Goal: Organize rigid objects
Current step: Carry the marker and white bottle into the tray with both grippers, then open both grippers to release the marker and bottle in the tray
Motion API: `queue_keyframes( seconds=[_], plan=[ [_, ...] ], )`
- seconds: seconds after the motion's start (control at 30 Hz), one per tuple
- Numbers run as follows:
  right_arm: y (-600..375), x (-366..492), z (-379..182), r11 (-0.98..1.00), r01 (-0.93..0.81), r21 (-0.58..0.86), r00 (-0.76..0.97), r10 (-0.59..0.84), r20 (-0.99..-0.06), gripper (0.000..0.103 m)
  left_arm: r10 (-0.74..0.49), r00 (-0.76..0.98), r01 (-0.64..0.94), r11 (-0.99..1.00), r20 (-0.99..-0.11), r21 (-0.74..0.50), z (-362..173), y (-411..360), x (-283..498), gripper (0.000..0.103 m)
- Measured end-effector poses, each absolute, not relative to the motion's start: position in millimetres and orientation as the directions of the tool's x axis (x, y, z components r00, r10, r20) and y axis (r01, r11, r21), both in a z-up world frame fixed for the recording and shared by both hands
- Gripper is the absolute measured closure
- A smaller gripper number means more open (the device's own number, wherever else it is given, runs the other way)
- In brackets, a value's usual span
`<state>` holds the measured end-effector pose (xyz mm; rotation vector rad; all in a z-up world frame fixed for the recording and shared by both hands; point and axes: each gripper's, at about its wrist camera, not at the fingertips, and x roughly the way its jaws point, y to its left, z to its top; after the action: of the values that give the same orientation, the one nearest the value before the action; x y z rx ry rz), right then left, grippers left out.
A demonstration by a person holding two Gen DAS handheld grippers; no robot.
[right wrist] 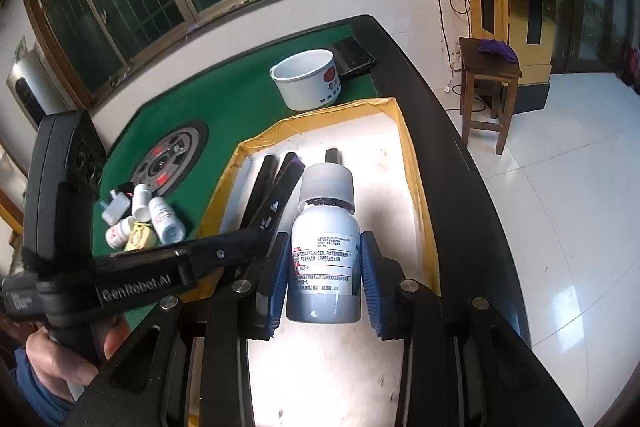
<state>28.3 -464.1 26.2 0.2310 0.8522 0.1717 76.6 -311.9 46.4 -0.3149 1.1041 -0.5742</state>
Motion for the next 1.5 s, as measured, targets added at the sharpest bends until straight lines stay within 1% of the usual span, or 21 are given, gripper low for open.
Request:
queue_keyframes(
  seconds=[0.17, 0.27, 0.47, 0.83, 0.9, 0.97, 1.0, 1.07, 1.17, 1.27, 1.3, 1.33, 1.4, 1.43, 1.5],
  plan=[
    [-462, 57, 14, 0.979, -0.035, 0.201, 0.599, 0.182, -0.78, 0.072, -0.561, 0.322, 0.26, 0.827, -0.762, -0.499, 42, -316, 79, 0.091],
    [-465, 66, 4, 0.98, -0.016, 0.201, 0.571, 0.174, -0.802, 0.073, -0.554, 0.33, 0.269, 0.831, -0.764, -0.487, 43, -315, 76, 0.091],
    [-469, 69, 5, 0.984, 0.002, 0.178, 0.56, 0.146, -0.815, 0.072, -0.558, 0.323, 0.274, 0.828, -0.764, -0.489, 42, -318, 81, 0.091],
    [-466, 72, 6, 0.986, 0.015, 0.164, 0.546, 0.129, -0.828, 0.072, -0.599, 0.28, 0.242, 0.8, -0.751, -0.548, 39, -309, 76, 0.09],
    [-465, 72, 6, 0.987, 0.018, 0.161, 0.547, 0.125, -0.828, 0.072, -0.605, 0.274, 0.243, 0.796, -0.748, -0.554, 40, -307, 75, 0.087],
    [-465, 71, 8, 0.988, 0.02, 0.154, 0.553, 0.117, -0.825, 0.071, -0.611, 0.269, 0.24, 0.791, -0.745, -0.562, 41, -305, 76, 0.078],
    [-464, 71, 9, 0.988, 0.024, 0.15, 0.555, 0.112, -0.824, 0.071, -0.615, 0.269, 0.238, 0.788, -0.741, -0.568, 41, -303, 76, 0.076],
    [-465, 67, 13, 0.986, 0.028, 0.166, 0.568, 0.121, -0.814, 0.071, -0.627, 0.271, 0.241, 0.779, -0.73, -0.579, 44, -298, 74, 0.071],
    [-467, 56, 22, 0.98, 0.037, 0.194, 0.596, 0.134, -0.792, 0.071, -0.639, 0.274, 0.259, 0.769, -0.719, -0.585, 54, -298, 70, 0.071],
    [-464, 36, 34, 0.97, 0.025, 0.243, 0.642, 0.171, -0.747, 0.071, -0.654, 0.291, 0.309, 0.755, -0.699, -0.578, 68, -291, 58, 0.071],
    [-462, 29, 37, 0.964, 0.012, 0.264, 0.657, 0.192, -0.729, 0.07, -0.656, 0.297, 0.329, 0.752, -0.694, -0.571, 71, -288, 54, 0.071],
    [-459, 18, 41, 0.953, -0.015, 0.304, 0.677, 0.233, -0.698, 0.065, -0.663, 0.298, 0.356, 0.745, -0.687, -0.565, 77, -281, 47, 0.071],
    [-451, 1, 45, 0.937, -0.061, 0.345, 0.702, 0.286, -0.652, 0.059, -0.677, 0.299, 0.386, 0.73, -0.673, -0.563, 83, -270, 42, 0.071],
    [-446, -9, 46, 0.93, -0.082, 0.358, 0.717, 0.304, -0.627, 0.058, -0.679, 0.303, 0.408, 0.727, -0.669, -0.552, 87, -261, 36, 0.071],
    [-437, -19, 47, 0.924, -0.109, 0.366, 0.724, 0.326, -0.607, 0.058, -0.671, 0.317, 0.449, 0.728, -0.67, -0.517, 91, -243, 27, 0.071]
  ],
)
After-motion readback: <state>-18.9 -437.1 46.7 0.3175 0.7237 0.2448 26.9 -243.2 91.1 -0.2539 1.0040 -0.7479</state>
